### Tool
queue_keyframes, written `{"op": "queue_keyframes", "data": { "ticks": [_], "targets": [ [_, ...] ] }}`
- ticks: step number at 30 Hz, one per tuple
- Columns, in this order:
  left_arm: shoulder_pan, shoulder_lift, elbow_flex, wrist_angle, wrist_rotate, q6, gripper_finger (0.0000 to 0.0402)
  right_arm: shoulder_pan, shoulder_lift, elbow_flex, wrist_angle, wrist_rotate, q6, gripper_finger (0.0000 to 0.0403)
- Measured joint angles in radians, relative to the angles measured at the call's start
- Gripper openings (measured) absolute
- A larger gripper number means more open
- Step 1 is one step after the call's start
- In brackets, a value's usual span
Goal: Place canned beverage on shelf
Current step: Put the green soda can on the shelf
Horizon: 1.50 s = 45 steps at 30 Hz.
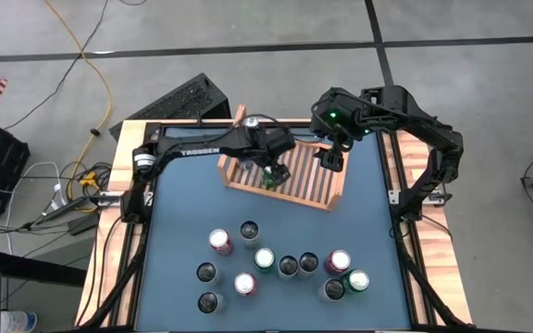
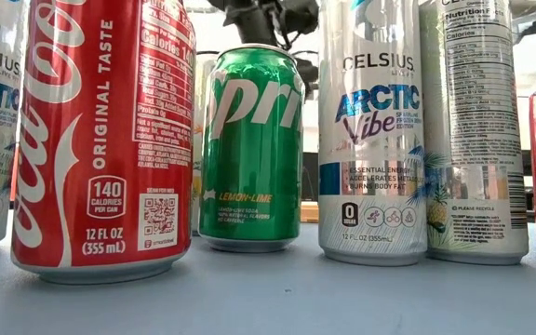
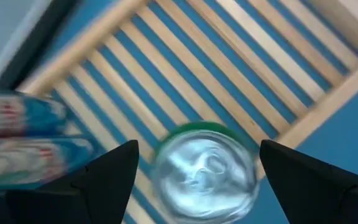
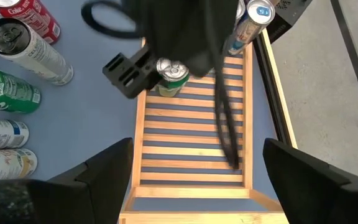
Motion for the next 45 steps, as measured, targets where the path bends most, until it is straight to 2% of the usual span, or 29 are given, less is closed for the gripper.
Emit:
{"op": "queue_keyframes", "data": {
  "ticks": [13,19,25,30,39,45],
  "targets": [
    [-0.011,0.041,0.0,-0.024,0.015,0.008,0.0323,0.0,0.0,0.0,0.0,-0.002,-0.005,0.0344],
    [-0.01,0.04,0.001,-0.085,0.088,0.033,0.0312,0.0,0.0,0.0,0.0,-0.002,-0.008,0.0344],
    [-0.009,0.04,0.001,-0.096,0.127,0.199,0.0284,-0.002,0.0,0.0,0.0,0.001,-0.027,0.0344],
    [0.008,0.04,0.001,-0.096,0.172,0.372,0.0288,-0.002,0.0,0.0,0.0,0.001,-0.031,0.0344],
    [0.081,0.041,0.026,-0.092,0.326,0.622,0.0288,-0.002,0.0,0.0,0.0,0.002,-0.037,0.0344],
    [0.111,0.043,0.055,-0.09,0.344,0.859,0.0288,-0.002,0.0,0.0,0.0,0.003,-0.052,0.0344]
  ]
}}
